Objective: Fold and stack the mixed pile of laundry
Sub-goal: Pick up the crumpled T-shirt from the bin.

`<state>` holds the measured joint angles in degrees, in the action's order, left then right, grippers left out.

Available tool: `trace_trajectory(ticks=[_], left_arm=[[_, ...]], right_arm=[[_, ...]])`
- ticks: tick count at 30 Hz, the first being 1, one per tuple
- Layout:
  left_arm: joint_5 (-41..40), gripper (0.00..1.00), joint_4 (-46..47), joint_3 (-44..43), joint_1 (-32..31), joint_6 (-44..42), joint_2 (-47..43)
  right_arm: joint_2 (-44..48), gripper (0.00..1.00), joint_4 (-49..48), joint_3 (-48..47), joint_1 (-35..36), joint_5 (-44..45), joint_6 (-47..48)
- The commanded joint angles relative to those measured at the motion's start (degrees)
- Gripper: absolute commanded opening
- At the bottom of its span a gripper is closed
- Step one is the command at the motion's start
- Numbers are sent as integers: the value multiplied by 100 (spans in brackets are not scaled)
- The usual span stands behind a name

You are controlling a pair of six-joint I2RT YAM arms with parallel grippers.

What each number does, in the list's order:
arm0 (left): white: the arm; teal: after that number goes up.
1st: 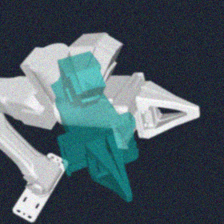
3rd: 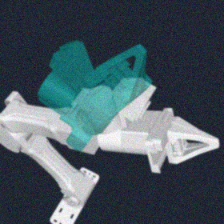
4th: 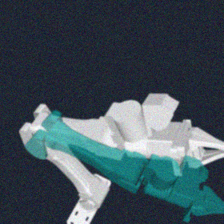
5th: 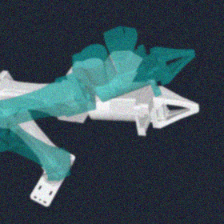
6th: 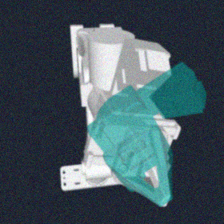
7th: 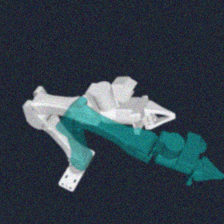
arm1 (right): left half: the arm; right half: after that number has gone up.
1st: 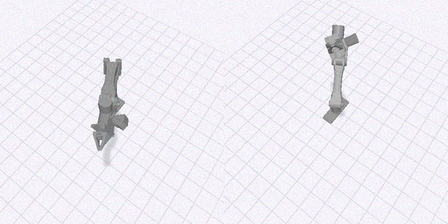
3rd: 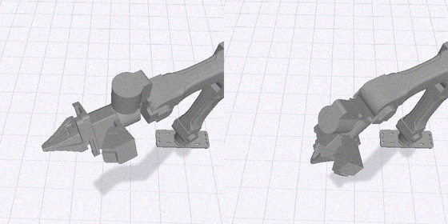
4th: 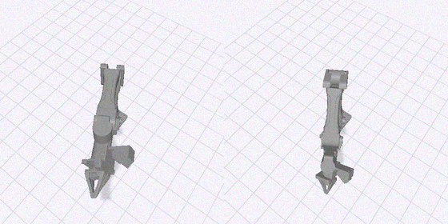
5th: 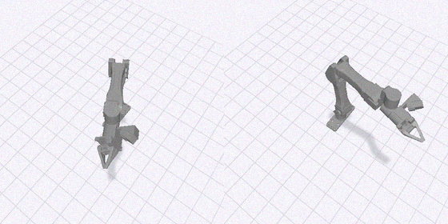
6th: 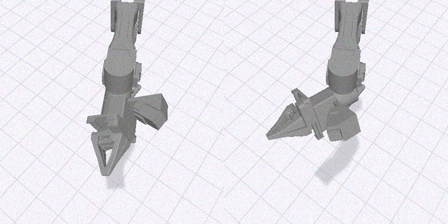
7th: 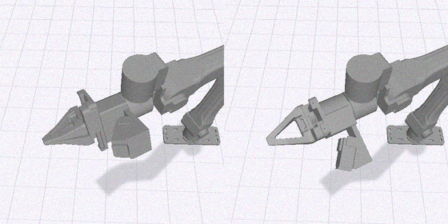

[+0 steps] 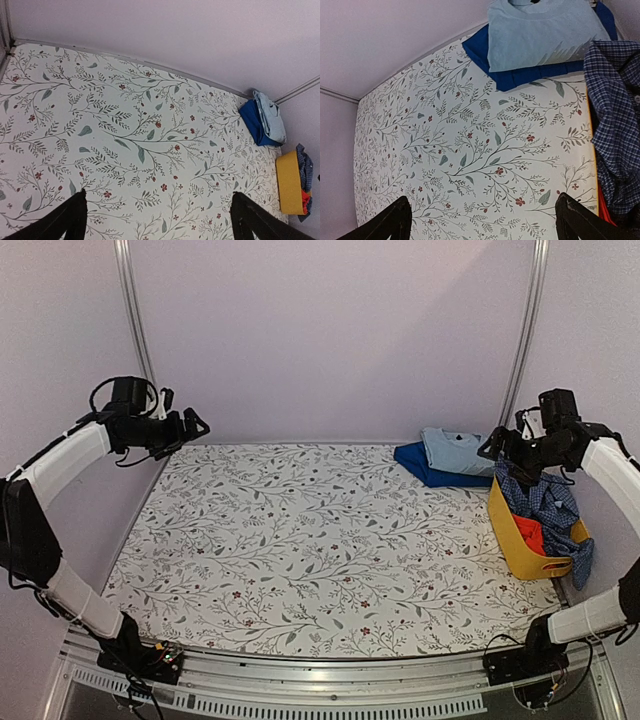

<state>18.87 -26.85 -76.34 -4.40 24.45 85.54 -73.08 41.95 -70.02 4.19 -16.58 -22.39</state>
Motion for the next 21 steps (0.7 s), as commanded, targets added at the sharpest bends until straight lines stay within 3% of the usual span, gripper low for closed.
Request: trace_trajectory(ticks=[1, 10, 21], left_arm=[[-13, 100, -540, -193, 110, -203, 164], [736, 100, -352, -32, 316, -126, 382], [464, 100, -431, 22, 317, -199, 398]], right_arm=[[-189, 99, 457, -367, -814, 564, -55], [-1001, 99, 742, -880, -1286, 1610, 65], [-2457, 99, 1296, -1484, -1506, 3700, 520]])
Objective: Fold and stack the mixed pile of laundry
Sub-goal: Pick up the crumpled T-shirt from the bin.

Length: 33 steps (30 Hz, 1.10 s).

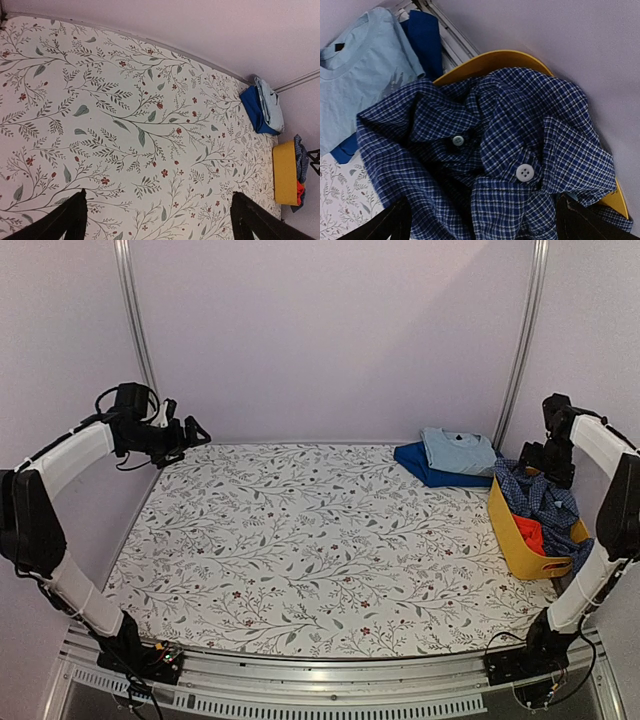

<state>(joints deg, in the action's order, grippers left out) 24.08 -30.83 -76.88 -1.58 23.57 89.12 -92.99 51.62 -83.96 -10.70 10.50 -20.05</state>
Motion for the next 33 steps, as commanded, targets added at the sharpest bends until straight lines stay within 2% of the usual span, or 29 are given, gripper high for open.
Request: trace_trajectory(ticks=[1, 7, 9, 11, 14, 15, 25, 33], left_arm=[[-71, 100, -51, 69, 31, -122, 49], [-128, 100, -99, -47, 35, -117, 72], [-122, 100, -99, -68, 35, -114, 77], [-134, 100, -99, -80, 33, -118, 75], [-146, 100, -124, -98, 44, -117, 96], [-155, 100, -125, -106, 44, -102, 89], [-85, 100, 61, -82, 44, 42, 112], [20, 100, 132, -155, 44, 171, 179]], right_arm=[[-576, 99, 340, -89, -17, 1079, 361], [-1097, 98, 195, -8, -29, 1096, 626], [-1132, 87, 135, -19, -28, 874, 671], [-1114, 59, 61, -39, -49, 578, 703], [-1044, 5, 177, -346, -110, -135, 638], [-995, 0, 213, -484, -108, -304, 609], [-31, 0, 534, -2612, -110, -1198, 729], [895, 0, -564, -3096, -113, -2148, 478]])
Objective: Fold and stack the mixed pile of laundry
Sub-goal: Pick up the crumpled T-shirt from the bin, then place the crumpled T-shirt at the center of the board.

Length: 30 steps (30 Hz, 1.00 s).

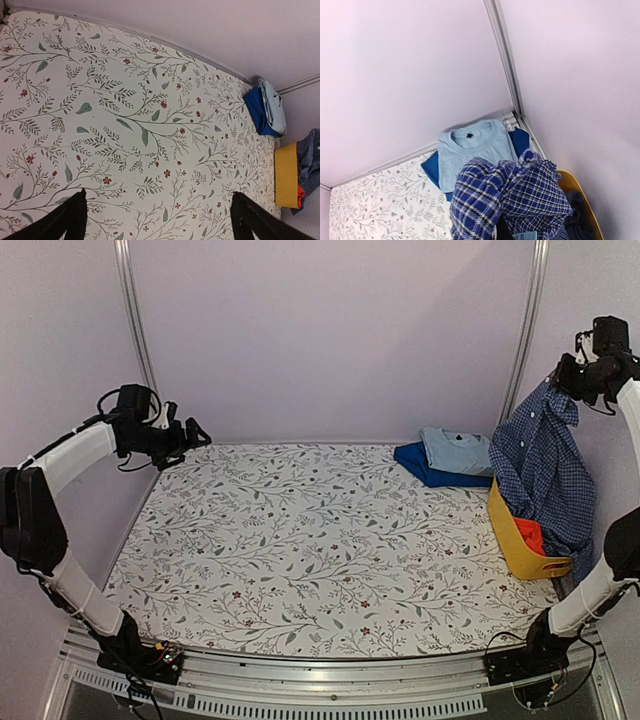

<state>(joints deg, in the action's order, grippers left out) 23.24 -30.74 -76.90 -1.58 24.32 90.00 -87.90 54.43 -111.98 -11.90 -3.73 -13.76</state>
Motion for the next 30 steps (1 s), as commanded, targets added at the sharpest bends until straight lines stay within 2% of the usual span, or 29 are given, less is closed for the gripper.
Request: trace_trajectory(ticks=[1, 7, 12, 16, 23, 27, 30], left_arm=[[109, 100, 127, -169, 44, 114, 104], [160, 100, 147, -267, 44, 188, 132], [180, 100, 206, -281, 44, 286, 108], [162, 100, 233, -284, 44, 360, 63], [-24, 100, 270, -201, 44, 474, -111], [-222, 100, 271, -92, 44, 533, -293], [-372, 100, 252, 16, 53, 610, -419]], right_arm=[[420, 0, -1002, -355, 10, -931, -188], [410, 0, -2136, -632, 59, -2454, -1144], [-26, 0, -3615, -1101, 870, -3397, -2141], [-874, 0, -4310, -2074, 2038, -3689, -2614], [-2331, 0, -5836, -2814, 3708, -3932, -3503], [-3049, 0, -6921, -3387, 4367, -3925, -4185], [-3335, 0, -7172, -3577, 4607, -3894, -4444]])
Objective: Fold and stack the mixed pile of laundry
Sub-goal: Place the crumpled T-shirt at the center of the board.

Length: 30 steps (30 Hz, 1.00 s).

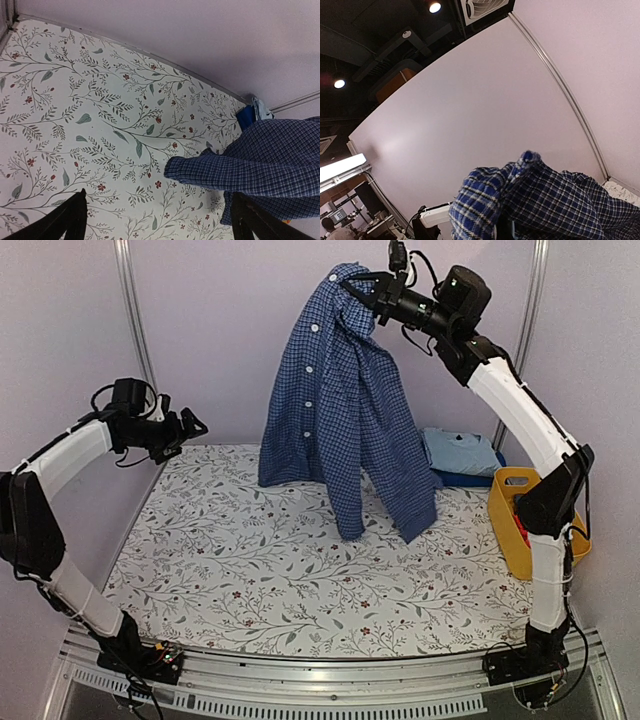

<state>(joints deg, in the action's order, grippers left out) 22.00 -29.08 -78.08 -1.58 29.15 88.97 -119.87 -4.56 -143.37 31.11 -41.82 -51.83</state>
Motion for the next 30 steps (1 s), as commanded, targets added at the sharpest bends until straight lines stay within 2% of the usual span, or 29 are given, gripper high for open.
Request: trace_trajectory(ticks=[1, 4, 6, 8, 10, 11, 12, 14, 15, 17, 18, 22, 26, 30], left_arm=[[-270, 100, 90, 172, 61, 161, -354], [-276, 100, 104, 222, 83, 229, -425], [-299, 100, 112, 247, 103, 256, -481], [-284, 100, 157, 308, 115, 244, -557], [-230, 100, 221, 417, 132, 166, -658], [-228, 100, 224, 476, 133, 79, -696], [-227, 100, 209, 537, 120, -20, -746], [-191, 100, 141, 644, 83, -259, -831], [-170, 100, 116, 714, 51, -384, -879], [-98, 100, 74, 903, -108, -651, -956], [-89, 100, 43, 984, -225, -784, -970], [-68, 100, -112, 1265, -778, -1166, -811], [-130, 100, -231, 1434, -1177, -1249, -391], [-140, 99, -387, 1476, -1507, -1367, 69]], right_arm=[[-155, 0, -1317, -438, 315, -136, -632], [-58, 0, -1315, -105, 202, -539, -495], [318, 0, -1353, 815, -14, -908, -380], [892, 0, -1351, 2387, -308, -1236, -105], [1796, 0, -1376, 4528, -657, -1361, 240], [2167, 3, -1099, 5489, -851, -1249, 580], [2603, 14, -602, 6336, -1047, -1030, 849], [3284, 48, 445, 7592, -1338, -536, 1499], [3555, 57, 1147, 7944, -1406, -130, 2055], [3924, 84, 2276, 8253, -1416, 599, 2730], [4014, 88, 2628, 8257, -1418, 856, 3005], [3972, 89, 3248, 7880, -1415, 1304, 3477], [3367, 85, 3715, 7338, -1312, 1222, 3840], [2521, 83, 4056, 6853, -830, 1214, 4256]])
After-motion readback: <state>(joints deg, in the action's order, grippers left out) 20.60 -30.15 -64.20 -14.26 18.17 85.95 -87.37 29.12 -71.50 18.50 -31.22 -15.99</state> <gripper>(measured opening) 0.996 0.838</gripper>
